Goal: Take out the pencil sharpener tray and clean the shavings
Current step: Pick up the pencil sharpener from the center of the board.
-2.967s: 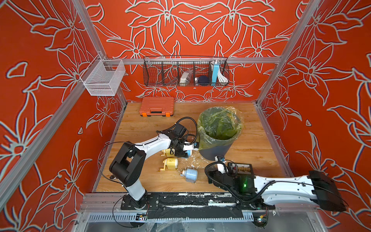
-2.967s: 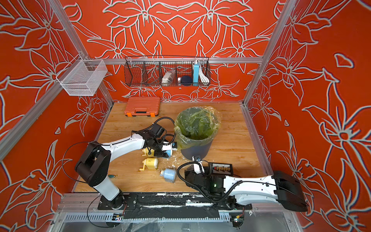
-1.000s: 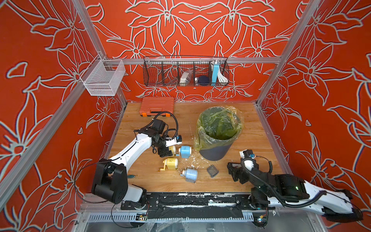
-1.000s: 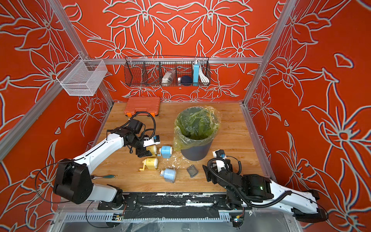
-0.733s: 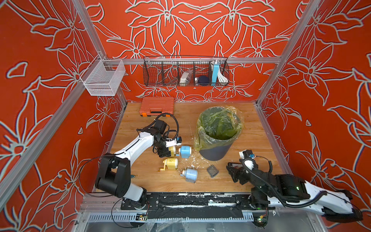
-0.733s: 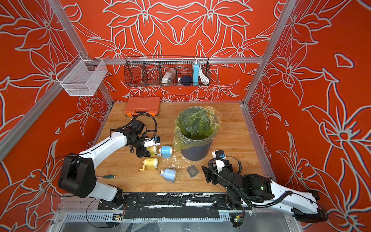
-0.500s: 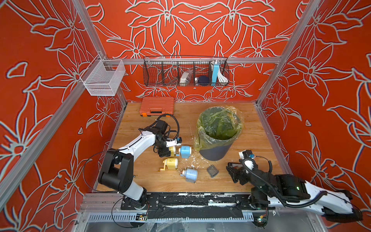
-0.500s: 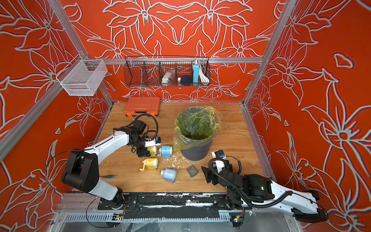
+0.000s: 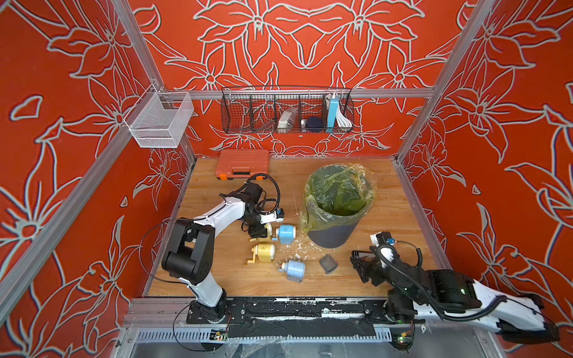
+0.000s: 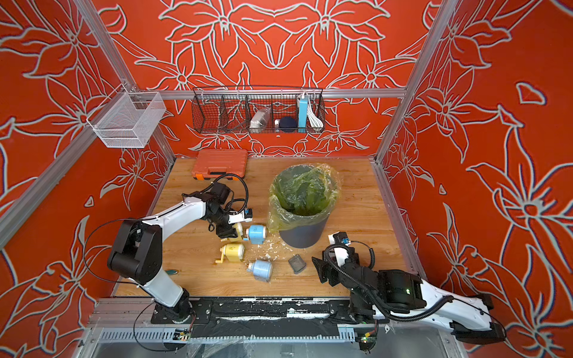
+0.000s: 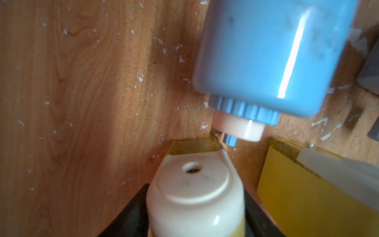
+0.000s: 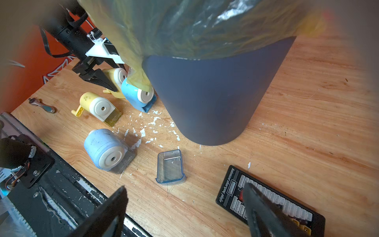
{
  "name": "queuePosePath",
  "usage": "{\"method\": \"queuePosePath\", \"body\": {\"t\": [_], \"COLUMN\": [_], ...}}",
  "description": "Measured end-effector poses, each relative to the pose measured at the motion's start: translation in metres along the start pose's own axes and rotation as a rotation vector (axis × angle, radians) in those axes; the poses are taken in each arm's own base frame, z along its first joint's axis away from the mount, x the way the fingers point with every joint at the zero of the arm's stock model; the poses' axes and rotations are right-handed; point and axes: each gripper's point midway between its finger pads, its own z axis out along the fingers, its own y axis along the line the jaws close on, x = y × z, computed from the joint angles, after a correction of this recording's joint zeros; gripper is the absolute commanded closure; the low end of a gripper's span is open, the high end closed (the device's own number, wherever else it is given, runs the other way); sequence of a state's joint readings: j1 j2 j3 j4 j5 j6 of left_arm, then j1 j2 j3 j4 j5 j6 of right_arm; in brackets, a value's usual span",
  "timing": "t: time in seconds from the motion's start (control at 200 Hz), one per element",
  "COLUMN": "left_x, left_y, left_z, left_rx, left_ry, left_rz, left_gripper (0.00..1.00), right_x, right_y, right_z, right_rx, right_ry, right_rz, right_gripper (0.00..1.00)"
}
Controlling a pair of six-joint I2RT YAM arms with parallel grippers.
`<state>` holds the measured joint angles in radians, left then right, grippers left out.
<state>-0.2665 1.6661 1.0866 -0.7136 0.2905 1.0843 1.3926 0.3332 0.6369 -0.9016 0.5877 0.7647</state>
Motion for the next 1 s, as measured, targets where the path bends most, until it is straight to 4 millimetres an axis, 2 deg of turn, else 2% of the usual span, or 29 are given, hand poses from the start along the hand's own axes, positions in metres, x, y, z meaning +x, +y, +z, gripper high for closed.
{"method": "queuePosePath", "body": {"t": [0.11,0.235,0.345,0.43,0.49,0.681,0.761,0.851,1.001], "left_x": [-0.002,-0.007,-0.007,-0.01,-0.015,-0.038,-0.048,-0.06,-0.079], "left_y": [-0.002,-0.002,-0.005,-0.007,-0.008,-0.02,-0.035,-0.058,-0.109], "left_z": [0.004,0.005,0.001,-0.012,-0.028,-0.097,-0.127,-0.155,-0.181], "left_rx": [0.01,-0.006,-0.022,-0.047,-0.074,-0.158,-0.163,-0.141,-0.044], "left_ry": [-0.008,-0.027,-0.039,-0.053,-0.068,-0.16,-0.22,-0.303,-0.423], "left_rz": [-0.004,0.002,0.0,0.009,0.02,0.075,0.097,0.119,0.167], "left_gripper": [0.67,1.0,1.0,1.0,1.0,1.0,1.0,1.0,1.0], "right_x": [0.0,-0.001,-0.006,-0.017,-0.031,-0.08,-0.093,-0.102,-0.104], "right_y": [-0.001,0.0,0.005,0.013,0.024,0.076,0.096,0.107,0.126], "right_z": [-0.002,-0.003,-0.003,-0.005,-0.008,-0.009,0.001,0.02,0.052], "right_rx": [-0.008,-0.019,-0.038,-0.062,-0.082,-0.155,-0.191,-0.236,-0.343], "right_ry": [-0.004,-0.006,-0.028,-0.057,-0.075,-0.094,-0.081,-0.067,-0.078], "right_rz": [0.005,-0.007,-0.056,-0.125,-0.193,-0.436,-0.502,-0.51,-0.518], "right_gripper": [0.11,0.16,0.16,0.1,0.03,0.03,0.03,0.03,0.03]}}
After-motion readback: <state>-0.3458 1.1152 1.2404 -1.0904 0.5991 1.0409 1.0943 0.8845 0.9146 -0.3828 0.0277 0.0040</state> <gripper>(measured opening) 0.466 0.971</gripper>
